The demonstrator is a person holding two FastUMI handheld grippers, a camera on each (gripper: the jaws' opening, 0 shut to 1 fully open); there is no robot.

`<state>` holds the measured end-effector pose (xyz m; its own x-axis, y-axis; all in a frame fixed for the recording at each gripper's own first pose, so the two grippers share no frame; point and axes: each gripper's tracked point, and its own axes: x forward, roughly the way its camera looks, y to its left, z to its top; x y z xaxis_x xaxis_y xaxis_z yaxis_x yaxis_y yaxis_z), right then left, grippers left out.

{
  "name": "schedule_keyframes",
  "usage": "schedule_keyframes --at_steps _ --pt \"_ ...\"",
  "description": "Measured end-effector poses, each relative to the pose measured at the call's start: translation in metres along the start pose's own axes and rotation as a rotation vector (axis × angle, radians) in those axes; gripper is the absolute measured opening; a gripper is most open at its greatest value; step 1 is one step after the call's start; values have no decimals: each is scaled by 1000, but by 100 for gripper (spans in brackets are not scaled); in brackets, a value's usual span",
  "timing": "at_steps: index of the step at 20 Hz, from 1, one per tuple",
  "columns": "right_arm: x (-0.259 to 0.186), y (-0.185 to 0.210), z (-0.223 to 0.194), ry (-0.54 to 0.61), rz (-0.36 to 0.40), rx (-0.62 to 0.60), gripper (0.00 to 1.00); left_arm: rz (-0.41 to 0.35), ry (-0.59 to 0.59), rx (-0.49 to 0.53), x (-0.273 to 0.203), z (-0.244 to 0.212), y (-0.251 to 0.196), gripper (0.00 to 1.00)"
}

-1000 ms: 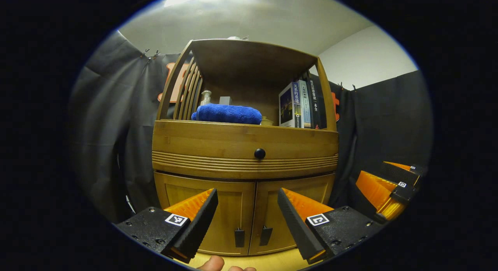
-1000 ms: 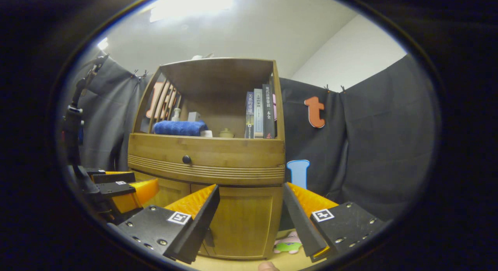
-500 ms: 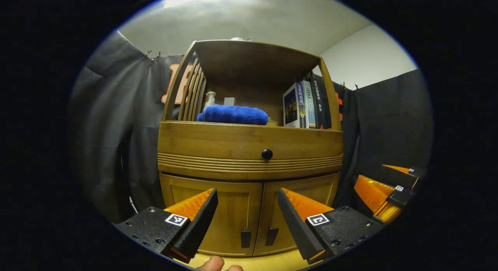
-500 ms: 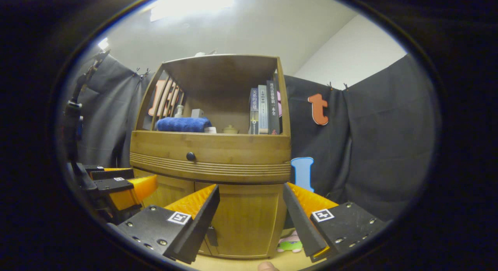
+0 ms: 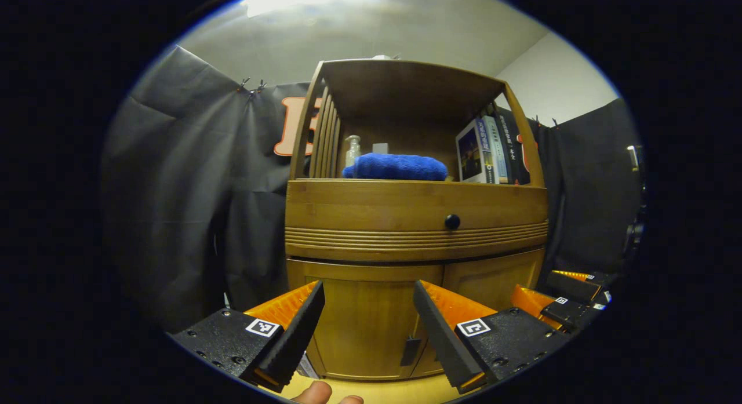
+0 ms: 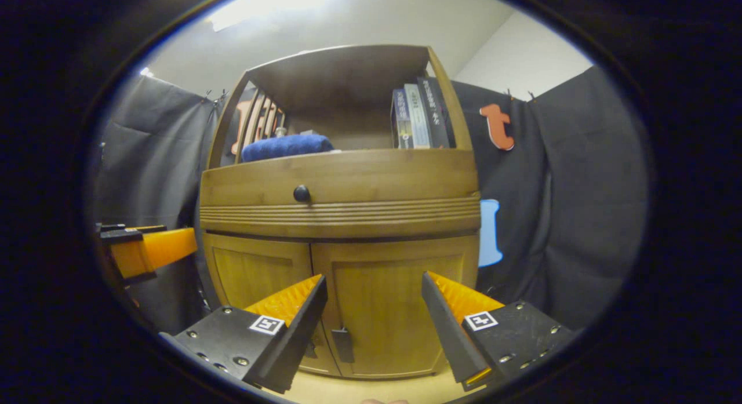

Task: Open the right door of the double-door shoe cabinet with the right hand, and open the left door with the left hand.

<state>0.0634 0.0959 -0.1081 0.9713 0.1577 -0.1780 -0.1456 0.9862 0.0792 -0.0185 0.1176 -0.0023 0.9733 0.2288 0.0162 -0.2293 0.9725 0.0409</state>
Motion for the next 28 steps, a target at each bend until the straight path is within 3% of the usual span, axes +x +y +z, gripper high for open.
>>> schedule_keyframes --at_steps 1,2,5,8,9,11,12,13,14,15,16,19,21,22,23,24,26,27,28 --pt "9 6 -12 20 5 4 97 23 3 2 0 0 12 95" --pt "20 11 -25 40 10 7 97 44 3 5 0 0 24 92" --pt "45 26 -62 99 22 3 94 116 -6 21 3 1 62 95" --pt "60 37 -99 152 15 -4 98 166 -10 35 7 0 90 92" --pt "64 38 -110 171 7 -3 86 175 -7 37 10 -2 96 95" --pt "70 39 -126 204 -22 6 82 183 4 34 14 -8 105 92" --pt "71 38 -133 218 -28 16 74 181 8 30 16 -10 107 96" --pt "76 37 -138 233 -31 26 66 178 10 26 18 -11 109 92" --pt "80 36 -150 256 -38 32 69 175 13 24 21 -13 110 92" --pt "78 34 -151 266 -44 33 66 173 15 25 24 -14 112 92" --pt "81 37 -158 280 -44 38 55 172 17 27 26 -16 114 92" --pt "87 36 -170 301 -58 42 56 166 20 18 28 -19 118 92" --pt "83 38 -175 320 -69 28 33 167 25 10 30 -22 121 92" --pt "84 38 -172 298 -80 24 40 165 28 5 31 -22 122 92" --pt "84 38 -175 304 -91 10 32 163 31 0 30 -24 122 92" --pt "84 38 -171 290 -103 -7 31 161 34 -6 30 -25 122 92" --pt "83 38 -177 298 -120 -25 31 158 36 -19 27 -26 123 95" --pt "81 37 -177 297 -133 -14 36 157 38 -22 26 -27 124 95" --pt "85 37 -177 293 -139 -1 27 160 39 -20 24 -28 125 95"
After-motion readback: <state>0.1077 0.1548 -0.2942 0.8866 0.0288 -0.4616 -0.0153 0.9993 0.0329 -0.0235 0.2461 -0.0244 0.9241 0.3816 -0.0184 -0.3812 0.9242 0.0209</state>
